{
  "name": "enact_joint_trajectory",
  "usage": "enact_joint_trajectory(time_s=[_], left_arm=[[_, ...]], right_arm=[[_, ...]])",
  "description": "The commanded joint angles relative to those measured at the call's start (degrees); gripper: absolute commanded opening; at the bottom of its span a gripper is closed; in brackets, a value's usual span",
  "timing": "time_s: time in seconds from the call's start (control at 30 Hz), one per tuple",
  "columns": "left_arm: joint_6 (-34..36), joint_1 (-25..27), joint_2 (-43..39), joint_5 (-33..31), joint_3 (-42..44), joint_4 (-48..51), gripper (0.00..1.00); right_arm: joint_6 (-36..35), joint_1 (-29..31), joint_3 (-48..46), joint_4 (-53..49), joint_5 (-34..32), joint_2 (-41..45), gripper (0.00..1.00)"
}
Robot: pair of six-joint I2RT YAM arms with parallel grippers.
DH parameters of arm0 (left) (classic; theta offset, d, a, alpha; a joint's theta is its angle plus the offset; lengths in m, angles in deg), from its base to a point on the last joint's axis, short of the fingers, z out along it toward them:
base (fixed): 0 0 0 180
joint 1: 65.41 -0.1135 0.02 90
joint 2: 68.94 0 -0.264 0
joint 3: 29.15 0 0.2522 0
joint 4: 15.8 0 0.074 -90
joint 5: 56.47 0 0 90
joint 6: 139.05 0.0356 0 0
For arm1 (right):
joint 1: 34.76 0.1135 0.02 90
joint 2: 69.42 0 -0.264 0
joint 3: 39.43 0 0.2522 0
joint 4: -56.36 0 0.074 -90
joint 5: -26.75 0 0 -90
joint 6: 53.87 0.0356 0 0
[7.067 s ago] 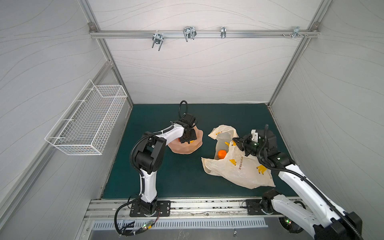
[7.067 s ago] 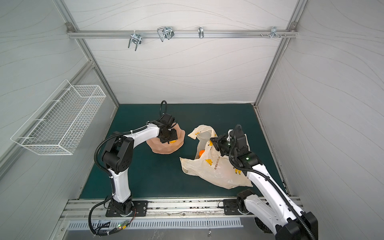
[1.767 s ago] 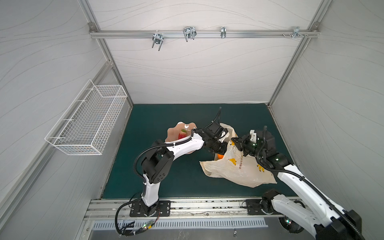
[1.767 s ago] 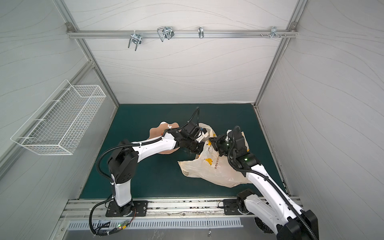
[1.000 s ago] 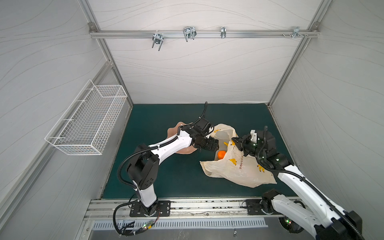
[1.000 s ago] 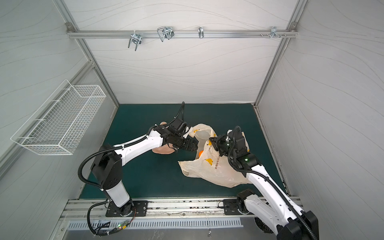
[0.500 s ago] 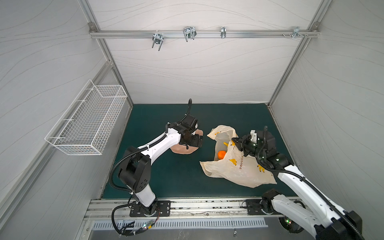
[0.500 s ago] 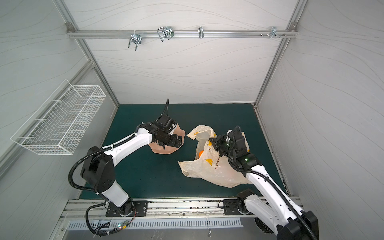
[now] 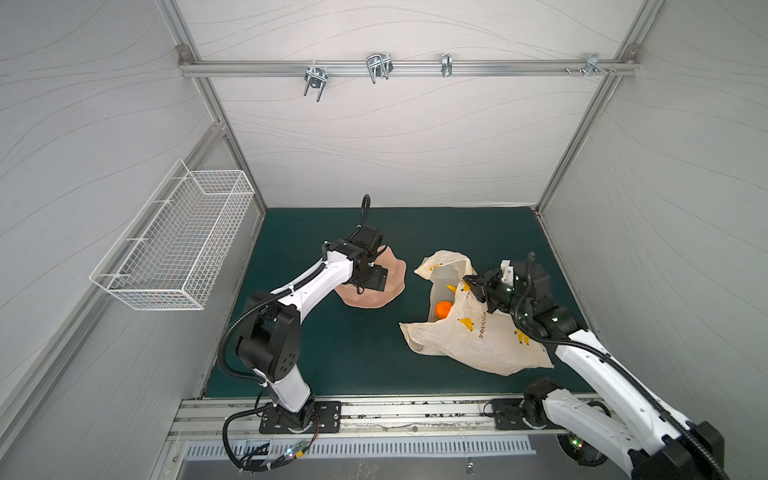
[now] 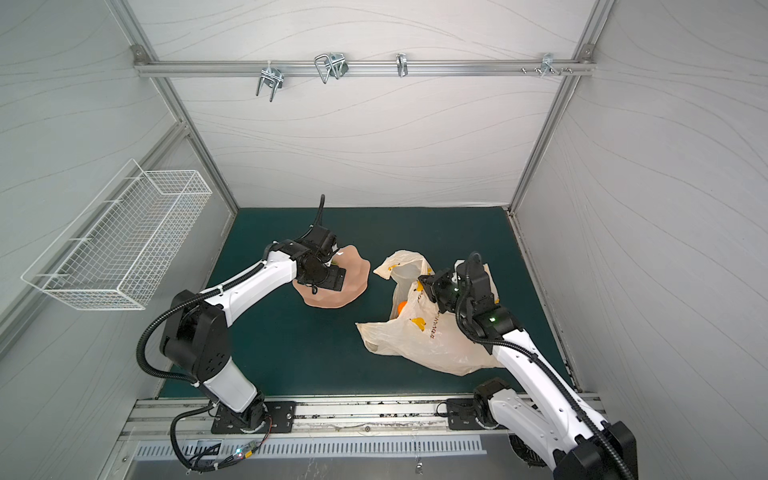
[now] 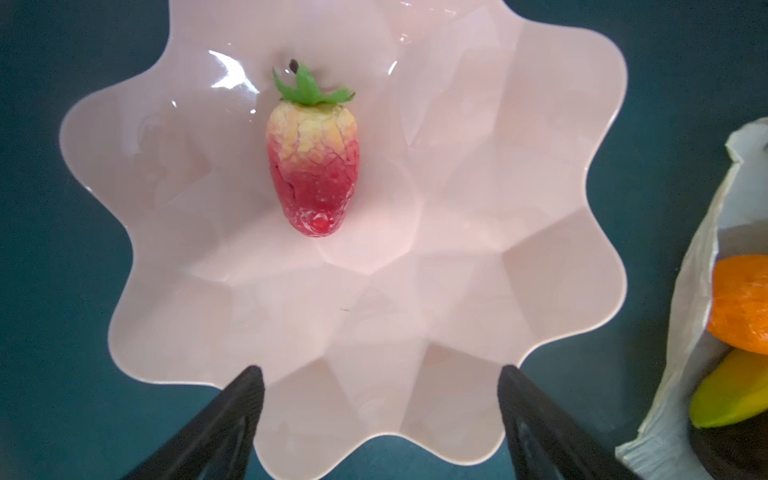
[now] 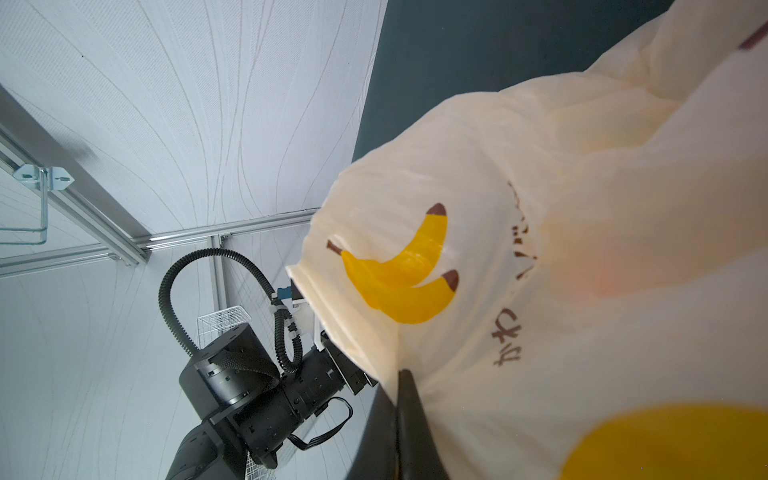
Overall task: Place the fruits into the plastic bag
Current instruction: 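Move the left gripper back over the bowl toward the pale strawberry, then lower the left gripper around the pale strawberry in the bowl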
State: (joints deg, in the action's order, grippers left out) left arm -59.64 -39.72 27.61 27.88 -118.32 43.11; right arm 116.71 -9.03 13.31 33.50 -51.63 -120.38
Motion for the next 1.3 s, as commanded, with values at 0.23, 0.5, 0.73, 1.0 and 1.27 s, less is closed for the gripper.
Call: enact_joint_trajectory(time_s=[0.23,0.5,0.73,1.0,1.27], left_arm=[[2.7,-2.3,9.6,-6.1,-6.7,-0.3,0.82],[2.9,-2.7,17.8,-8.9,-13.8,-0.2,0.78],[2.7,-3.3,23.5,-10.1,-19.7,1.6,0.73],[2.9,-3.6,26.4,-10.2,-21.9,2.3,0.62],[2.5,-3.8,26.4,-9.0,-20.5,2.3,0.47]], right_arm=[[-0.1,-0.3,0.7,-1.5,0.4,0.1,0.00],[-0.1,-0.3,0.6,-2.2,0.2,0.8,0.00],[-0.1,-0.4,0.3,-2.7,0.1,1.4,0.00],[0.0,-0.6,-0.2,-3.0,-0.2,2.4,0.00],[0.2,-0.6,-0.2,-2.8,-0.1,2.4,0.00]])
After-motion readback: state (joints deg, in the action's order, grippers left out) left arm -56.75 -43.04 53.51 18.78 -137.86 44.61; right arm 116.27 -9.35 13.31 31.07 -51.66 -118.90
